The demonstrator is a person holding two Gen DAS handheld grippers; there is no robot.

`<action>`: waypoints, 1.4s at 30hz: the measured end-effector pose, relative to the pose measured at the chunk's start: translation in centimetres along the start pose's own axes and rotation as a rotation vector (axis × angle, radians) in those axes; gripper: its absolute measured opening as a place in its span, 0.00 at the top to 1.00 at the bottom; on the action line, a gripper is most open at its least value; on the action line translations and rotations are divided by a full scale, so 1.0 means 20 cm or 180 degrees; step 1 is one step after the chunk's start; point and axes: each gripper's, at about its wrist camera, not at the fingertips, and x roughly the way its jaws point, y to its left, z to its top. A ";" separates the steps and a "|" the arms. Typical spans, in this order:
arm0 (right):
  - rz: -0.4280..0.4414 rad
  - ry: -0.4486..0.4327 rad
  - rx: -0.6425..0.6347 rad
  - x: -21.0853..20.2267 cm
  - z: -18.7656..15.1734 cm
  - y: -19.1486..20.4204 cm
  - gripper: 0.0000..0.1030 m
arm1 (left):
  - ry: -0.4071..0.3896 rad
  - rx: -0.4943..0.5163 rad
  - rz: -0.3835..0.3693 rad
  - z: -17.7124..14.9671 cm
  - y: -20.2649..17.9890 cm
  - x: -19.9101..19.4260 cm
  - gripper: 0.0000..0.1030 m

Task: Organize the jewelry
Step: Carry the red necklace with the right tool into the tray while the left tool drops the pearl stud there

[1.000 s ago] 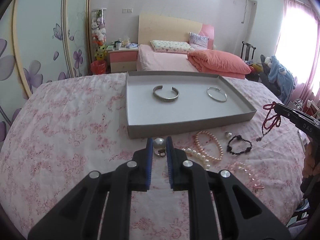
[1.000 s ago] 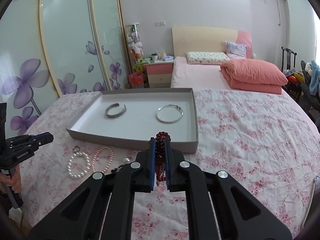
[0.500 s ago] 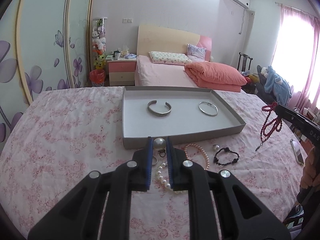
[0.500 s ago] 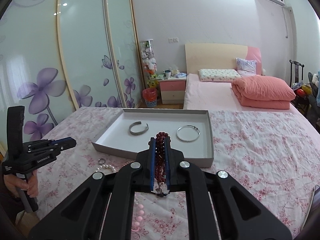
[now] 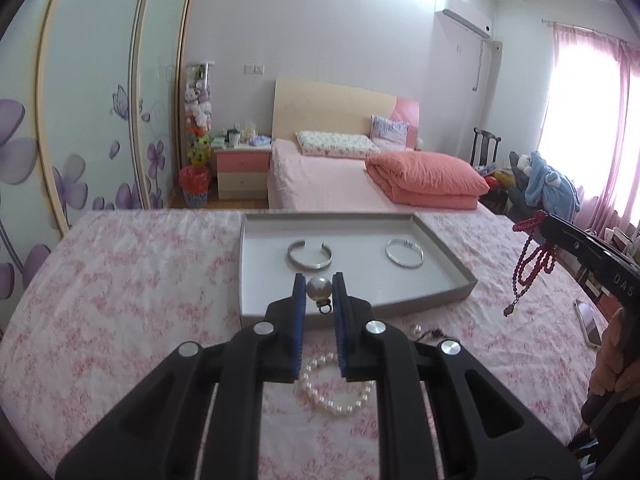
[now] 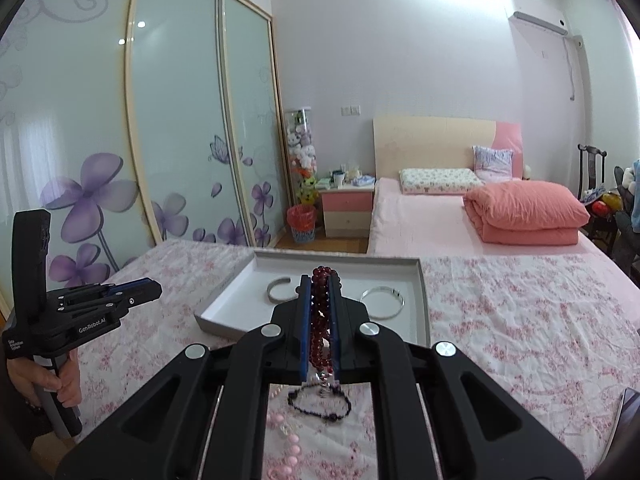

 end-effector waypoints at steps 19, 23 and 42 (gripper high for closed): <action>-0.0253 -0.0349 -0.0075 0.16 0.10 0.03 0.91 | -0.0294 0.0053 0.0301 0.16 -0.10 0.18 0.86; -0.0280 -0.0276 -0.0019 0.26 0.12 0.00 0.91 | -0.0223 0.0031 0.0376 0.18 -0.09 0.30 0.86; -0.0369 0.0431 0.0315 0.84 0.04 -0.20 0.91 | 0.0222 0.0043 0.0325 0.20 -0.04 0.84 0.86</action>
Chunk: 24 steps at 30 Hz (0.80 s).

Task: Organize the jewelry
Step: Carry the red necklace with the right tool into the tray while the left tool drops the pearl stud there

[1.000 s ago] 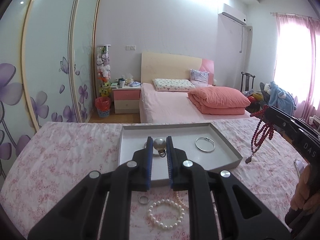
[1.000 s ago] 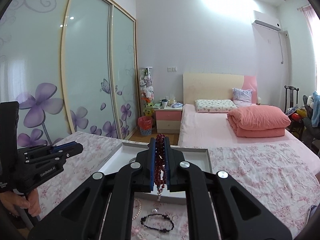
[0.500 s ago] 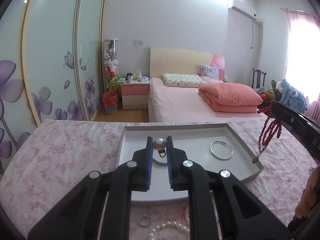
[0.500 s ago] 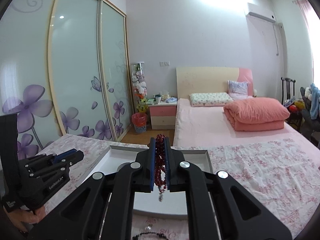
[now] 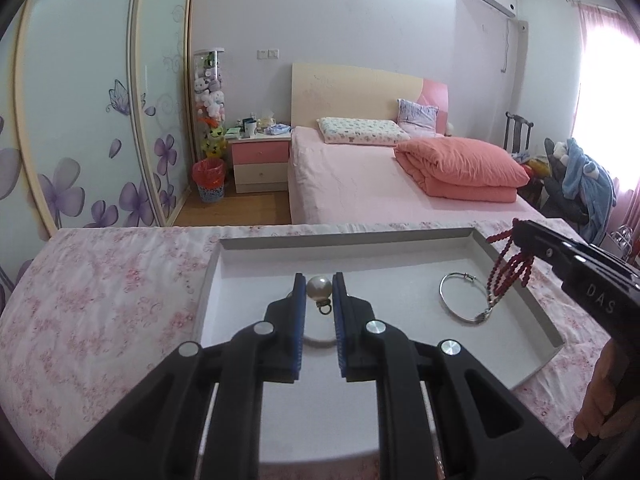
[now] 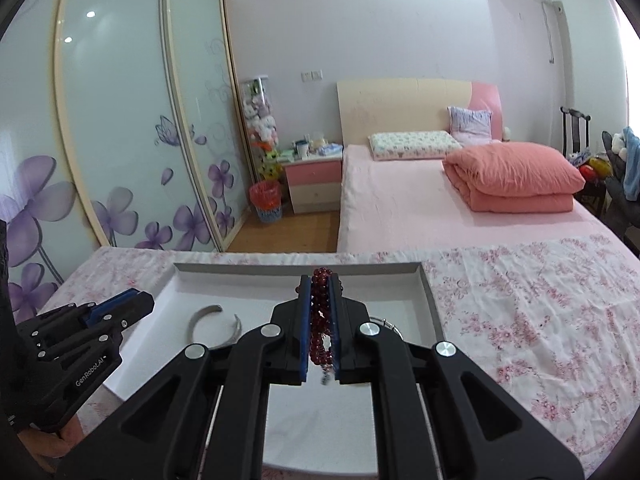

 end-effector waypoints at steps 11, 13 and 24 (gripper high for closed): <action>-0.0035 0.0230 0.0115 0.07 -0.03 -0.04 0.55 | 0.0183 -0.0162 -0.0061 -0.01 0.04 0.11 0.73; -0.0046 0.0217 0.0126 0.05 -0.03 -0.05 0.55 | 0.0197 -0.0233 -0.0076 0.00 0.07 0.10 0.73; -0.0016 0.0172 0.0086 -0.10 -0.04 -0.02 0.55 | 0.0119 -0.0274 0.0008 -0.01 0.17 -0.08 0.70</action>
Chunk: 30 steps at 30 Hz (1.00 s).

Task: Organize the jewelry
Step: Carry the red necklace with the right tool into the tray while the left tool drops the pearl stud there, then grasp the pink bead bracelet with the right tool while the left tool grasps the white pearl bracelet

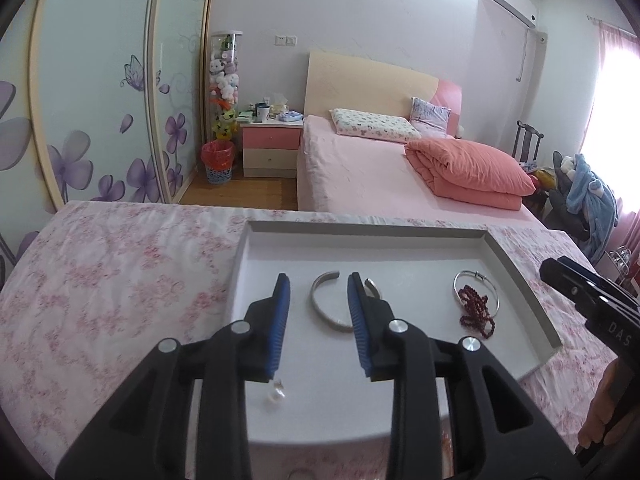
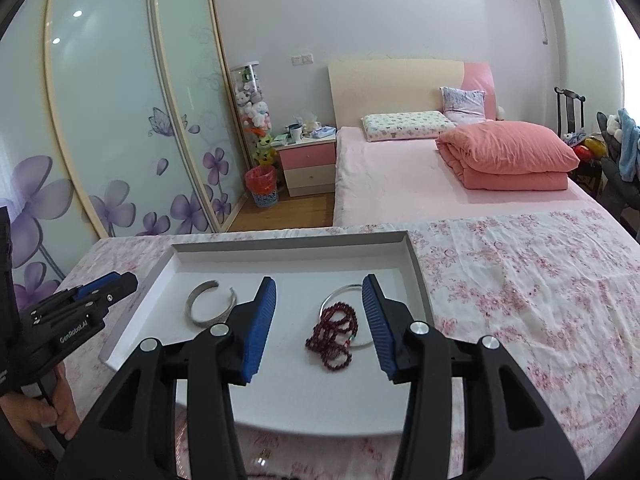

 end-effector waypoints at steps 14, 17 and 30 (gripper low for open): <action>0.0151 0.0222 -0.0119 -0.32 -0.30 0.05 0.55 | 0.0035 0.0012 -0.0060 -0.25 0.12 -0.34 0.65; 0.0221 0.0372 -0.0146 -0.38 -0.41 0.06 0.55 | 0.0060 0.0045 -0.0090 -0.33 0.13 -0.40 0.60; 0.0364 0.0932 -0.0387 -0.40 -0.72 0.22 0.63 | 0.0341 0.0128 -0.0211 -0.55 0.11 -0.50 0.52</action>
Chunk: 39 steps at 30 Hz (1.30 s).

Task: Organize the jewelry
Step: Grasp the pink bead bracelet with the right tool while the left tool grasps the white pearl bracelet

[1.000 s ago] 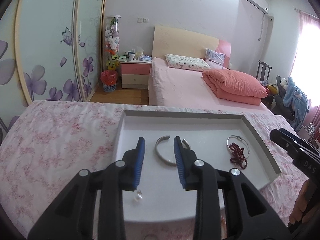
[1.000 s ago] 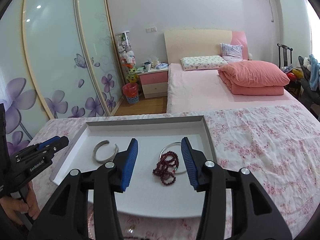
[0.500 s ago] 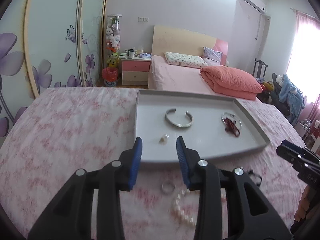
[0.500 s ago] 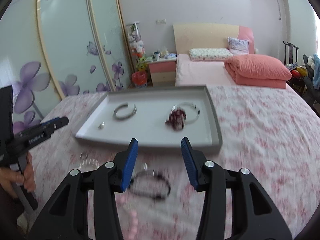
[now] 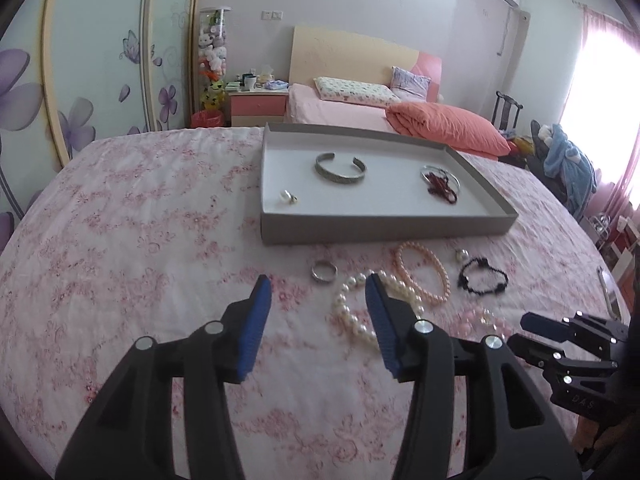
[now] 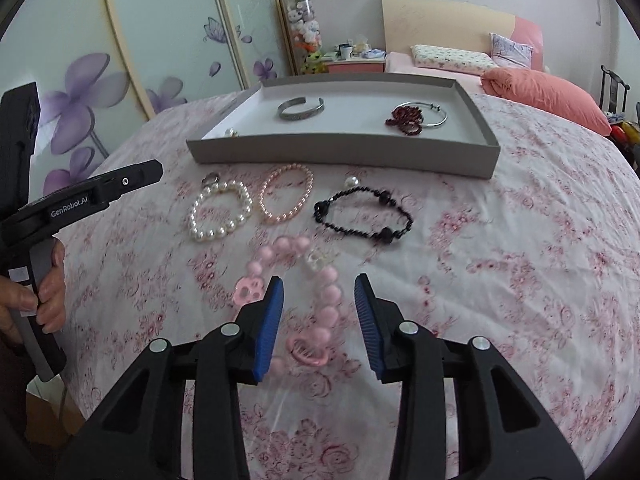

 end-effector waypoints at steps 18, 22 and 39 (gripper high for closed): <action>-0.0462 0.0071 0.0109 0.01 -0.03 -0.11 0.86 | 0.0347 0.0198 0.0048 -0.08 -0.14 0.15 0.50; -0.0555 0.0045 0.0236 -0.01 -0.02 -0.19 0.86 | 0.0453 0.0159 0.0057 -0.07 -0.17 0.21 0.50; -0.0504 0.0064 0.0239 0.00 -0.02 -0.19 0.86 | 0.0534 0.0055 0.0226 -0.07 -0.17 0.24 0.82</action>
